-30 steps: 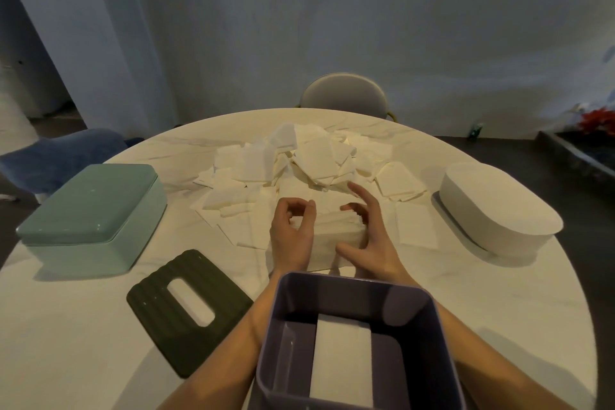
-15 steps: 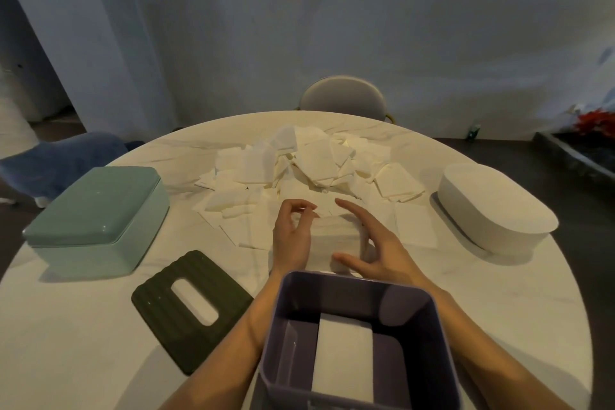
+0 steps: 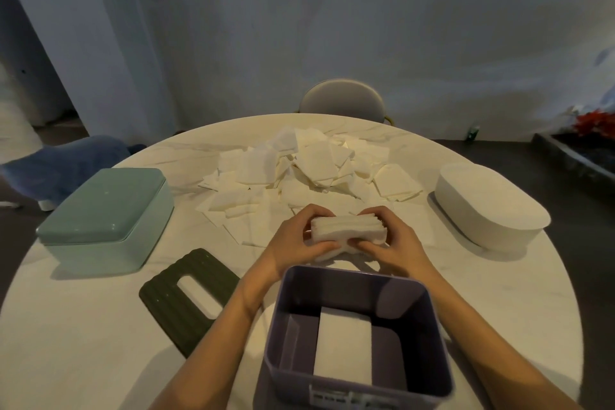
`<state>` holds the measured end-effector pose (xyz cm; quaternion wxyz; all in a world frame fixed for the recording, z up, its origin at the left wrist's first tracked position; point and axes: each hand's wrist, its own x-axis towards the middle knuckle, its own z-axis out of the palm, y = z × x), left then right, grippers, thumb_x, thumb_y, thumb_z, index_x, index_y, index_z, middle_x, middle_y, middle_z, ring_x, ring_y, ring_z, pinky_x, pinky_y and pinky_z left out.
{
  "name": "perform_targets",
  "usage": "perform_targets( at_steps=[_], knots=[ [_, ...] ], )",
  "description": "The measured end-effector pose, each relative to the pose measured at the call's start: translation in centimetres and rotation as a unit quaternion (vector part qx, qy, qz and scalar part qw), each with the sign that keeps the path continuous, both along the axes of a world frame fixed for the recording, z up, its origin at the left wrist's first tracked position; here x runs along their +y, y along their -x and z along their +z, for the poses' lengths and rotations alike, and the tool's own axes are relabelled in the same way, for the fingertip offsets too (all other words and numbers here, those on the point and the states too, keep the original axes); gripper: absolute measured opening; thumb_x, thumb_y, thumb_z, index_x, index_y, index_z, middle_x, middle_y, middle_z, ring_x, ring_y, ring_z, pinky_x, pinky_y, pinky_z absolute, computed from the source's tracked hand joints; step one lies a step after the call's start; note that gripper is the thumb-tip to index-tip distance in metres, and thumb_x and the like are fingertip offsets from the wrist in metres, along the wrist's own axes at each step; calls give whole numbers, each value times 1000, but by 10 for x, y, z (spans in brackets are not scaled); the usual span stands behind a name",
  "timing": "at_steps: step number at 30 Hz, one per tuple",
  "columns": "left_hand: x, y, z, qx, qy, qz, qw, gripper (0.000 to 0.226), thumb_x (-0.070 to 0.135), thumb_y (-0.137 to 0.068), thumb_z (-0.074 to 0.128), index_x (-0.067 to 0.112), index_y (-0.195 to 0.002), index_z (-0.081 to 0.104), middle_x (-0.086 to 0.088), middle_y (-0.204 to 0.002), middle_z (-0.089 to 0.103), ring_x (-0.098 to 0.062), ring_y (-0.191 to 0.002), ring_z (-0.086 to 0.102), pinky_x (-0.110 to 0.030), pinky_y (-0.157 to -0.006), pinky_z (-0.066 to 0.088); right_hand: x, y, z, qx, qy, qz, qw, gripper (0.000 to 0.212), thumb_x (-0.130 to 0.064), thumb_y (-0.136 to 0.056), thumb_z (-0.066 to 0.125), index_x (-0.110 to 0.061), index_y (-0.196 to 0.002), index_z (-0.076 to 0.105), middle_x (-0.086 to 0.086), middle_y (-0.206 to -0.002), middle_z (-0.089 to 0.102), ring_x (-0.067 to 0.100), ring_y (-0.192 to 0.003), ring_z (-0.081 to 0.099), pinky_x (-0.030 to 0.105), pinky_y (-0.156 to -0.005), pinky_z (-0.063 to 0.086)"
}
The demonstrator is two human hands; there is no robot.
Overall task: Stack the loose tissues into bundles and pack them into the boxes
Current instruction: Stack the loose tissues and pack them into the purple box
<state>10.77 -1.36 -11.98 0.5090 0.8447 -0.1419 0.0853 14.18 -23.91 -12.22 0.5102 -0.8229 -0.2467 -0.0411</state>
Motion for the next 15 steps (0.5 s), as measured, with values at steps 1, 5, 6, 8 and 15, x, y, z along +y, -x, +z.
perform_targets(
  at_steps=[1, 5, 6, 8, 15],
  knots=[
    [2, -1, -2, -1, -1, -1, 1000, 52, 43, -77, 81, 26, -119, 57, 14, -116, 62, -9, -109, 61, -12, -85, 51, 2, 1, -1, 14, -14, 5, 1000, 54, -18, -81, 85, -19, -126, 56, -5, -120, 64, 10, -112, 61, 23, -91, 56],
    [4, -1, -6, 8, 18, 5, 1000, 59, 32, -81, 86, 21, -130, 55, 9, -125, 59, -11, -116, 59, -13, -88, 51, 17, 9, -8, 73, -118, 53, 989, 105, -57, -63, 87, -26, -148, 35, -2, -137, 54, 12, -123, 57, 25, -95, 55],
    [3, -2, -7, 2, 0, 11, 1000, 61, 39, -79, 85, 23, -129, 55, 10, -123, 59, -8, -114, 59, -11, -88, 50, 20, 10, -8, 77, -127, 55, 987, 114, -68, -60, 84, -28, -151, 30, -2, -138, 53, 9, -123, 57, 23, -95, 54],
    [3, -3, -6, -7, -28, 16, 999, 55, 41, -79, 83, 25, -124, 56, 10, -116, 61, -6, -106, 60, -8, -85, 47, 21, 9, -4, 67, -111, 55, 990, 121, -77, -61, 78, -22, -155, 24, -2, -138, 50, 5, -123, 55, 20, -95, 52],
    [10, 14, 27, 14, 1, 9, 1000, 33, 27, -87, 82, 24, -115, 65, 10, -110, 66, -2, -101, 61, -21, -87, 55, -3, 14, 32, 118, -43, 65, 990, 58, -36, -80, 80, -34, -133, 58, -12, -123, 67, 11, -112, 66, 26, -85, 59]
  ],
)
